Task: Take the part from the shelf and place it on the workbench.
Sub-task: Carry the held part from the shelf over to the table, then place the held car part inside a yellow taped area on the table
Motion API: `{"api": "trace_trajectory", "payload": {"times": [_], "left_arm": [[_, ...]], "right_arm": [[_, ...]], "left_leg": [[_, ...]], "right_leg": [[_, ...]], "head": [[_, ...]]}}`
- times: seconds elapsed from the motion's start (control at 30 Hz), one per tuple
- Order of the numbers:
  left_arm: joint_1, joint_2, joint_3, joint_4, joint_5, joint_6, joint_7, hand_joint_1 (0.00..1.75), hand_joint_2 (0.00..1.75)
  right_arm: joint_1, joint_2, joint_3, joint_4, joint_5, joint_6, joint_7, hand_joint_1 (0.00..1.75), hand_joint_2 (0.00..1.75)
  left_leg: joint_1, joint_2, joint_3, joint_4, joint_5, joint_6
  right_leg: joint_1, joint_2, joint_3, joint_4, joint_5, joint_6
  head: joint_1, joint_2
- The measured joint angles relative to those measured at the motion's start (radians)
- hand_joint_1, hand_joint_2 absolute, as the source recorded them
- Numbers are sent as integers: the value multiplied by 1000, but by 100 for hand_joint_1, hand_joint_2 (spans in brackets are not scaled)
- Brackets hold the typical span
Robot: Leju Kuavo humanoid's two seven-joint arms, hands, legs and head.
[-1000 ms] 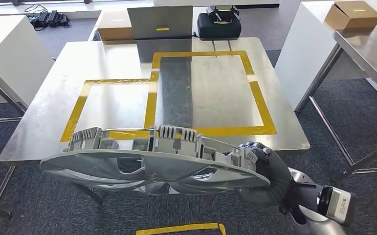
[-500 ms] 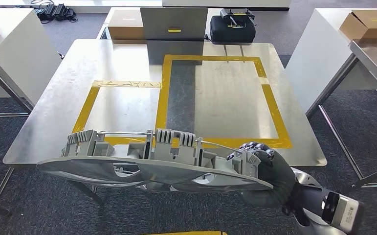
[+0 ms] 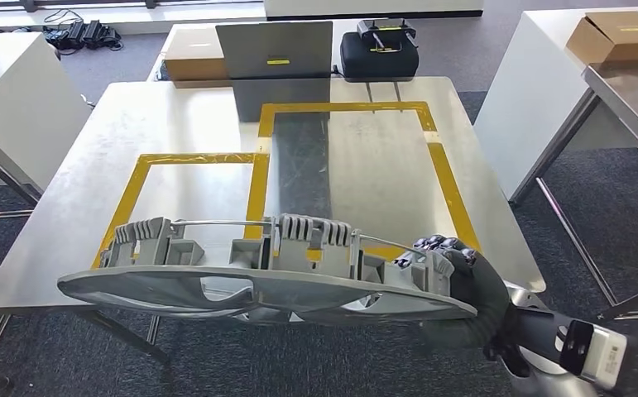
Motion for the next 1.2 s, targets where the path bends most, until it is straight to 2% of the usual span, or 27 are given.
{"api": "trace_trajectory", "payload": {"times": [0.03, 0.07, 0.1, 0.2, 0.23, 0.27, 0.33, 0.37, 0.4, 0.43, 0.5, 0.53, 0.57, 0.63, 0.67, 0.73, 0.77, 0.83, 0.87, 0.9, 0.93, 1.0, 1.03, 1.07, 1.1, 1.13, 1.2], "left_arm": [[-1, 1, 0, 0, 0, 0, 0, 0, 175], [-1, 1, 0, 0, 0, 1, 0, 0, 175], [0, 1, 0, 0, 0, 1, 0, 0, 175], [4, -1, 0, 0, 0, 3, 0, 0, 175], [3, -2, 0, 0, 0, 4, 0, 0, 175], [3, -3, 0, 0, 0, 5, 0, 0, 175], [3, -3, 0, 0, 0, 7, 0, 0, 175], [4, -3, 0, 0, 1, 7, 0, 0, 175], [5, -3, 0, 0, 1, 8, 0, 0, 175], [6, -4, 0, 0, 1, 8, 0, 0, 175], [6, -8, 0, 0, 4, 9, 0, 0, 175], [4, -9, 0, 0, 7, 9, 0, 0, 175], [3, -11, 0, 0, 10, 9, 0, 0, 175], [2, -13, 0, 0, 15, 9, 0, 0, 175], [3, -14, 0, 0, 16, 9, 0, 0, 175], [2, -15, 1, 0, 17, 9, 0, 0, 175], [1, -16, 1, 0, 17, 10, 0, 0, 175], [1, -17, 1, 0, 18, 10, 0, 0, 175], [3, -17, 1, 0, 19, 11, 0, 0, 175], [5, -17, 1, 0, 19, 11, 0, 0, 175], [7, -17, 2, 0, 20, 12, 0, 0, 175], [8, -17, 2, 0, 25, 15, 0, 0, 175], [7, -17, 3, 0, 28, 16, 0, 0, 175], [6, -18, 5, 0, 32, 18, -1, 0, 175], [7, -18, 6, 0, 35, 19, -2, 0, 175], [8, -20, 8, 0, 36, 19, -2, 0, 175], [10, -21, 13, 0, 36, 20, -3, 0, 175]], "right_arm": [[0, 0, 0, 0, -1, 0, 0, 175, 175], [-1, 0, 0, 0, -1, 1, 0, 175, 175], [-1, 0, 0, 1, -1, 1, 0, 175, 175], [-3, 0, 1, 1, 0, 2, -2, 175, 175], [-7, 0, 1, 1, 1, 2, -3, 175, 175], [-10, 0, 1, 1, 1, 2, -3, 175, 175], [-14, 0, 1, 1, 1, 2, -4, 175, 175], [-14, 0, 1, 1, 1, 2, -2, 175, 175], [-14, 0, 1, 2, 1, 2, -1, 175, 175], [-15, 0, 1, 2, 1, 3, 0, 175, 175], [-18, 0, 2, 2, 0, 6, 3, 175, 175], [-22, 0, 3, 2, -1, 8, 3, 175, 175], [-25, 1, 4, 2, -2, 9, 4, 175, 175], [-31, 1, 9, 3, -3, 11, 7, 175, 175], [-33, 1, 12, 3, -3, 11, 9, 175, 175], [-39, 4, 17, 3, -3, 11, 15, 175, 175], [-43, 7, 20, 3, -4, 12, 17, 175, 175], [-47, 11, 25, 4, -6, 12, 21, 175, 175], [-47, 12, 27, 5, -7, 12, 22, 175, 175], [-48, 12, 29, 6, -8, 12, 24, 175, 175], [-49, 12, 31, 7, -9, 12, 26, 175, 175], [-53, 12, 35, 7, -7, 5, 29, 175, 175], [-56, 12, 37, 7, -3, -3, 30, 175, 175], [-60, 11, 39, 7, 3, -14, 29, 175, 175], [-63, 10, 41, 7, 9, -25, 28, 175, 175], [-65, 8, 41, 6, 14, -35, 27, 175, 175], [-72, 0, 38, 6, 25, -50, 26, 175, 175]], "left_leg": [[-2, 2, 14, -40, 8, 6], [-3, 3, 20, -56, 6, 14], [-4, 4, 20, -58, -3, 22], [0, 1, 39, -61, 1, 44], [1, 0, 46, -62, -1, 49], [1, 0, 50, -63, -5, 53], [1, -1, 57, -63, -14, 55], [1, -2, 62, -63, -20, 54], [1, -3, 70, -63, -26, 53], [1, -4, 81, -63, -34, 52], [1, -6, 100, -63, -48, 47], [1, -6, 105, -64, -54, 43], [1, -6, 107, -67, -58, 37], [-1, -5, 115, -66, -56, 21], [-1, -5, 118, -62, -57, 14], [-1, -3, 105, -17, -73, 6], [0, -3, 78, 32, -94, 4], [0, -2, 0, 155, -145, -3], [1, -2, -32, 196, -159, -4], [1, -2, -50, 205, -153, -6], [1, -2, -50, 175, -123, -8], [2, -1, -14, 46, -28, -11], [1, 0, 4, -11, -5, -7], [0, 1, 15, -46, 10, 1], [-1, 1, 20, -57, 11, 11], [-1, 2, 21, -58, 11, 17], [0, 1, 22, -59, 25, 21]], "right_leg": [[1, -1, 4, 0, -6, 6], [2, -1, 7, 1, -11, 12], [4, -1, 9, 4, -13, 18], [3, 0, 4, 38, -24, 35], [0, 1, -16, 76, -39, 40], [-1, 1, -50, 133, -61, 45], [-4, 1, -139, 259, -110, 53], [-4, 1, -173, 296, -116, 54], [-4, 1, -189, 296, -99, 53], [-4, 1, -185, 257, -59, 49], [0, 1, -140, 118, 37, 37], [3, 0, -122, 63, 54, 31], [7, 0, -112, 30, 57, 25], [10, 0, -105, 12, 47, 13], [8, -1, -97, 6, 57, 7], [2, -2, -79, 1, 62, -4], [1, -3, -72, 0, 60, -8], [2, -3, -61, 0, 49, -12], [2, -3, -55, 0, 43, -13], [2, -2, -48, 1, 37, -12], [1, -2, -39, 1, 32, -11], [0, -1, -20, 3, 19, -4], [0, 0, -14, 5, 13, 1], [1, 0, -11, 6, 6, 7], [3, 0, -9, 7, 1, 13], [5, 0, -10, 8, -2, 10], [8, 0, -8, 8, -4, -2]], "head": [[-1, 0], [-2, 0], [-2, 0], [0, 0], [2, 0], [3, 0], [6, 0], [7, 0], [8, 0], [9, 0], [12, 0], [13, 0], [15, 0], [16, 0], [16, 0], [12, 0], [10, 0], [5, 0], [4, 0], [3, 0], [3, 0], [2, 0], [1, 0], [0, 0], [0, 0], [0, 0], [2, 0]]}}
